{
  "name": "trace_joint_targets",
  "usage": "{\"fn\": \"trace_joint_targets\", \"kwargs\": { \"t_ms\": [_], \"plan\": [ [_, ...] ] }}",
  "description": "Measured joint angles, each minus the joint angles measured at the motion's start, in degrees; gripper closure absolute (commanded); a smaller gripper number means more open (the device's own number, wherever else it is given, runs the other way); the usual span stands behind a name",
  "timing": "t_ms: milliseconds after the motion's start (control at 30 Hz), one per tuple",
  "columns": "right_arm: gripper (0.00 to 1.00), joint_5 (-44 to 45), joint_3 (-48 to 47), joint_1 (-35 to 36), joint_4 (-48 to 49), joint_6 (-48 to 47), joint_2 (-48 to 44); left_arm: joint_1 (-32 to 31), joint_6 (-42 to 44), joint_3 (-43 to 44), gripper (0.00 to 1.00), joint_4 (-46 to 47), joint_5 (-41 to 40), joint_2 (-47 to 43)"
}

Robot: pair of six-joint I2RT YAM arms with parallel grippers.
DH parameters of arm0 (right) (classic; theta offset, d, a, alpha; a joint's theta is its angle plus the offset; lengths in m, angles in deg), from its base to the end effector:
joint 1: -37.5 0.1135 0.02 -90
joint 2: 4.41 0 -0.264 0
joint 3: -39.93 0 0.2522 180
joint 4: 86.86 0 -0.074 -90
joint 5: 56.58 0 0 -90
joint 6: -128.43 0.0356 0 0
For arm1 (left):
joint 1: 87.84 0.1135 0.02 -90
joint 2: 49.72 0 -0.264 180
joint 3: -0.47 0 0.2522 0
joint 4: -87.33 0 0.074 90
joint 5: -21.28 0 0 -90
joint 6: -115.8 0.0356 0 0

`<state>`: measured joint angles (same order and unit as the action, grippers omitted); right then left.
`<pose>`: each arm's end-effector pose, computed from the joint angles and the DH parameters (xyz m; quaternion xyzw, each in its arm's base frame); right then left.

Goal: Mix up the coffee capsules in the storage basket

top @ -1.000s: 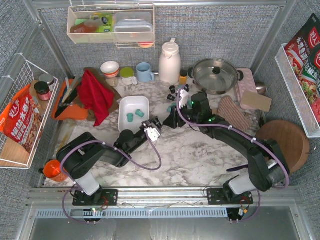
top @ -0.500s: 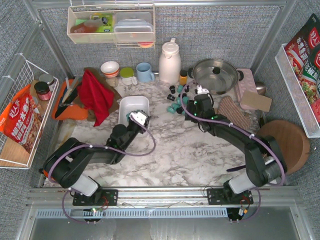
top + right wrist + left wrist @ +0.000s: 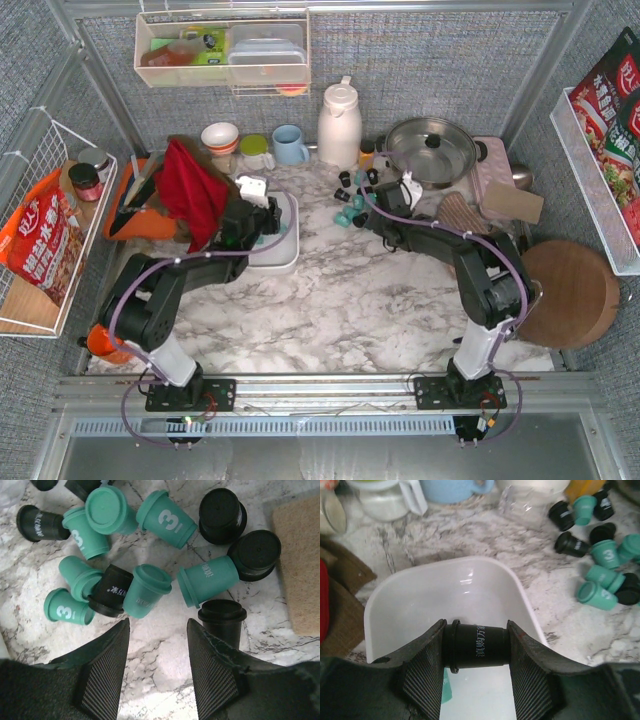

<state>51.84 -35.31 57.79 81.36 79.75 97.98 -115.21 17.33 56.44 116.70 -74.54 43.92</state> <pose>0.3649 0.1229 0.1885 0.2304 0.8631 0.0939 0.4394 0.3077 -0.1552 0.2070 0.0913 0.7506 -0.1645 0.6334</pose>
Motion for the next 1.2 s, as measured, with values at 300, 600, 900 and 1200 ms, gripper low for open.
{"fn": "trace_joint_targets", "kwargs": {
  "t_ms": [300, 600, 900, 1200],
  "plan": [
    [0.46, 1.95, -2.38, 0.09, 2.01, 3.93, 5.01, 2.82, -6.82, 4.59, 0.21, -5.25, 1.33, 6.27],
    [0.54, 2.71, -6.67, 0.11, 1.84, 3.98, 9.31, 2.82, -7.74, -0.68, 0.01, -2.29, 4.68, 0.94],
    [0.61, 2.84, -7.76, 0.74, -0.42, 4.59, 10.8, 1.84, -5.25, -3.23, 0.01, -2.12, 6.54, -3.1],
    [0.82, 0.85, -3.8, 1.09, 0.96, -0.2, 7.3, -0.22, -1.62, -4.94, 0.01, -1.66, 9.6, -4.85]
  ]
}}
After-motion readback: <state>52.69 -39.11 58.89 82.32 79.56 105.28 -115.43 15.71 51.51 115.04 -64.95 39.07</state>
